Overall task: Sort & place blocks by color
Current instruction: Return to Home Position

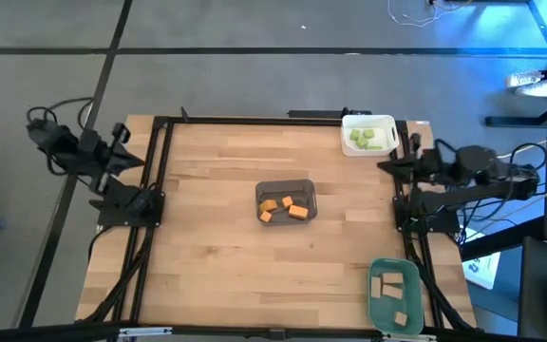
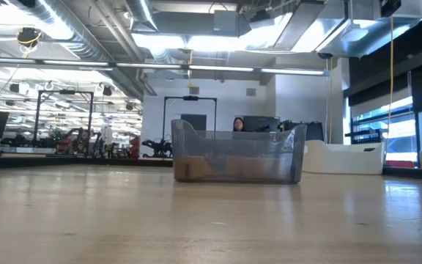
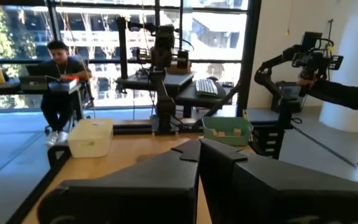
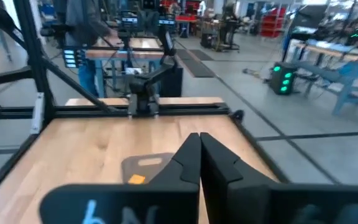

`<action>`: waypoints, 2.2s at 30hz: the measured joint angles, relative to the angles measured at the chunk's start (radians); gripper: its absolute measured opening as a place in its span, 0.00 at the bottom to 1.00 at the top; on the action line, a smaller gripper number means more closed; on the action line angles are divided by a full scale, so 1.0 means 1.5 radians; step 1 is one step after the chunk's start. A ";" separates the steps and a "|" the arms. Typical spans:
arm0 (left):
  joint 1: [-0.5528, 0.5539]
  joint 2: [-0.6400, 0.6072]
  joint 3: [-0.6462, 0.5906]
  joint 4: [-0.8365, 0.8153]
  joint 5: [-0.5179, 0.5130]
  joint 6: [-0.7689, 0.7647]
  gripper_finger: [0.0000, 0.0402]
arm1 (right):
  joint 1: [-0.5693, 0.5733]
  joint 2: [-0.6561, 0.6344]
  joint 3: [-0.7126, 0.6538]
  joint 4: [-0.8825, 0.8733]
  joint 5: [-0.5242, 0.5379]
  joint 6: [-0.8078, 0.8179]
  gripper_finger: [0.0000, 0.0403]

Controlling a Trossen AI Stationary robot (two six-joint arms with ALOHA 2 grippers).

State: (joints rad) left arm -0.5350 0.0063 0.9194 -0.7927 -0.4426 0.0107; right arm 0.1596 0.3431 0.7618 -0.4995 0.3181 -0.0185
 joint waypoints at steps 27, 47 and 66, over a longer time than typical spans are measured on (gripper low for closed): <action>0.000 0.000 -0.085 0.074 0.029 -0.035 0.00 | -0.001 -0.229 -0.383 0.323 -0.016 0.042 0.00; 0.000 0.000 -0.085 0.077 0.026 -0.033 0.00 | -0.042 -0.226 -0.503 0.446 -0.062 0.071 0.00; 0.000 0.000 -0.294 0.293 0.030 0.014 0.00 | -0.044 -0.226 -0.503 0.439 -0.068 0.008 0.00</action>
State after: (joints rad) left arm -0.5350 0.0063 0.4787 -0.3528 -0.3970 0.0318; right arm 0.0937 0.0036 0.0071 0.1596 0.2153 -0.0059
